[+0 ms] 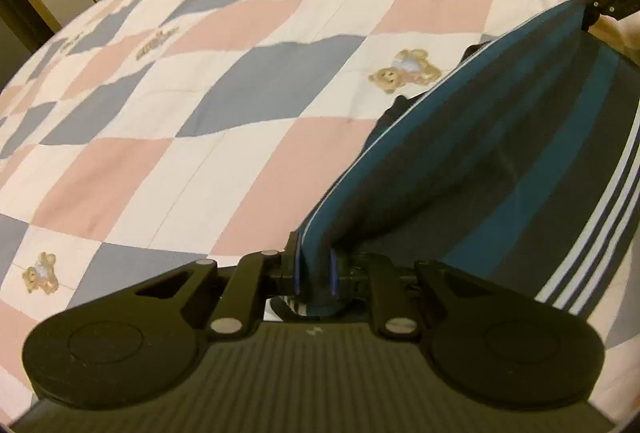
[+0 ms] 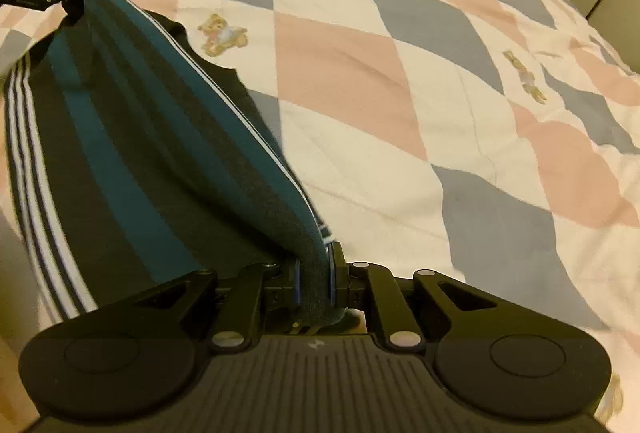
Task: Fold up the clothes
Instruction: 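Lift the sweater edge with both tools and fold it over lengthwise, then open both tools and press the folded edge flat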
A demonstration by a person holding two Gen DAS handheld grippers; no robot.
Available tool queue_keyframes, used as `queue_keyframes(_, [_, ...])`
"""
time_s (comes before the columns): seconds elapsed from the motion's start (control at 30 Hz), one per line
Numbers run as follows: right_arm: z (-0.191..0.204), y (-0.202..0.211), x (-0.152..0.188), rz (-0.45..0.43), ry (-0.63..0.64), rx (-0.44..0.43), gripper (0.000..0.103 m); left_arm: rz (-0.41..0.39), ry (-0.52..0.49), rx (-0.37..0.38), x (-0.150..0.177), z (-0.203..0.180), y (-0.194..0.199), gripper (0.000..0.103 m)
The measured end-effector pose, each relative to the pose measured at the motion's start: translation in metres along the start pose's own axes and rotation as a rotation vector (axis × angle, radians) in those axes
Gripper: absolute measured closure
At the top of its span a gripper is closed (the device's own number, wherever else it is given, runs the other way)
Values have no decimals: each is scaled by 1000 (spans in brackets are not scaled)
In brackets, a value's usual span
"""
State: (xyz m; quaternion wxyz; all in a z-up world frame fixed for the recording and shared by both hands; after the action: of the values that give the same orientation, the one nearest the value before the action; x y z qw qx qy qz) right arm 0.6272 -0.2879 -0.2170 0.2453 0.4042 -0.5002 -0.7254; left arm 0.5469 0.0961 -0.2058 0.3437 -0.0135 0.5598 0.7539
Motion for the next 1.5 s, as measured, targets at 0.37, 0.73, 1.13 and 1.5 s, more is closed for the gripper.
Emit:
queue_keyframes(0.37, [-23, -22, 8, -82, -203, 191, 26, 44, 119, 10, 7, 27, -29, 52])
queue_keyframes(0.73, [56, 54, 98, -599, -680, 180, 36, -101, 585, 75, 70, 40, 57, 82])
queue_keyframes(1.13, [101, 0, 121, -545, -679, 221, 53, 17, 563, -13, 93, -33, 27, 84])
queue_keyframes(1.5, [52, -3, 52, -632, -609, 218, 56, -162, 416, -105, 24, -13, 17, 84])
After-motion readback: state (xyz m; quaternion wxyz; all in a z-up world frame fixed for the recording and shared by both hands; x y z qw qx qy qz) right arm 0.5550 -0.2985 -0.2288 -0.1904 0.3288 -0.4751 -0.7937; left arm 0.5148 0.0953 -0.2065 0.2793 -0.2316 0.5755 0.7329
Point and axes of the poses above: each gripper's, at about its wrist camera, not at the fingertips, and y roughly against the way its jaws point, z to its left, x to its underside, the point moved 2 cm from there along -y, roughly the way its jaws point, and after that the axes turned 13 degrees about -x, right-handed, at the moved point
